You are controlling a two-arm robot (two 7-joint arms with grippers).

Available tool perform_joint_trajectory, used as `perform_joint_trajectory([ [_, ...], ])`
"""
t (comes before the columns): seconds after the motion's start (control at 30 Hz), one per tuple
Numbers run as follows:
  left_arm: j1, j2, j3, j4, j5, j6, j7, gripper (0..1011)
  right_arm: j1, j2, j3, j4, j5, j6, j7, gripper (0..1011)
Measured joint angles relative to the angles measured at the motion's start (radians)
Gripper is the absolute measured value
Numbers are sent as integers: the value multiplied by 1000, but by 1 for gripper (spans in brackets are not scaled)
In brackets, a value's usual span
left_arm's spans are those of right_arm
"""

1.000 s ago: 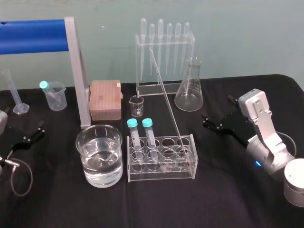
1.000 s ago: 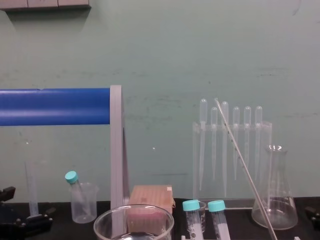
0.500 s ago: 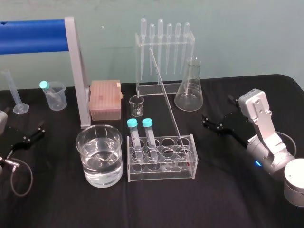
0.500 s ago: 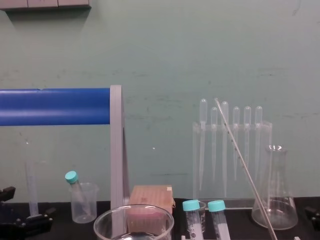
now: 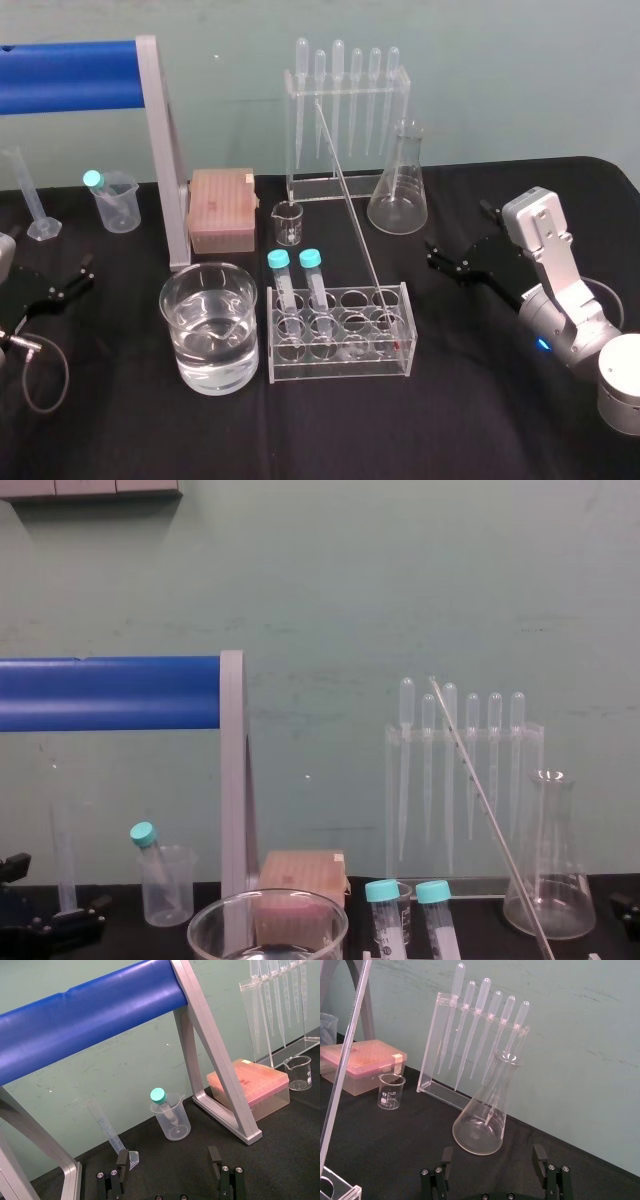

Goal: Hold the thermometer with one hand and immerse one end into the beaker, then reinsert it into the test tube rack.

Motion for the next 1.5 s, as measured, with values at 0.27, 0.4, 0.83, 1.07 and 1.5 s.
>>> perform_joint_trajectory([
  [0.27, 0, 0, 0, 0, 0, 0, 0, 1008, 0, 0, 0, 0, 0, 0, 0, 1003],
  [0.4, 0, 0, 0, 0, 0, 0, 0, 1008, 0, 0, 0, 0, 0, 0, 0, 1003],
  [0.83, 0, 0, 0, 0, 0, 0, 0, 1008, 0, 0, 0, 0, 0, 0, 0, 1003],
  [1.07, 0, 0, 0, 0, 0, 0, 0, 1008, -15, -5, 69, -39, 16, -30, -26, 1003],
  [1.5, 0, 0, 0, 0, 0, 0, 0, 1008, 16, -46, 137, -165, 149, -120, 115, 1003],
])
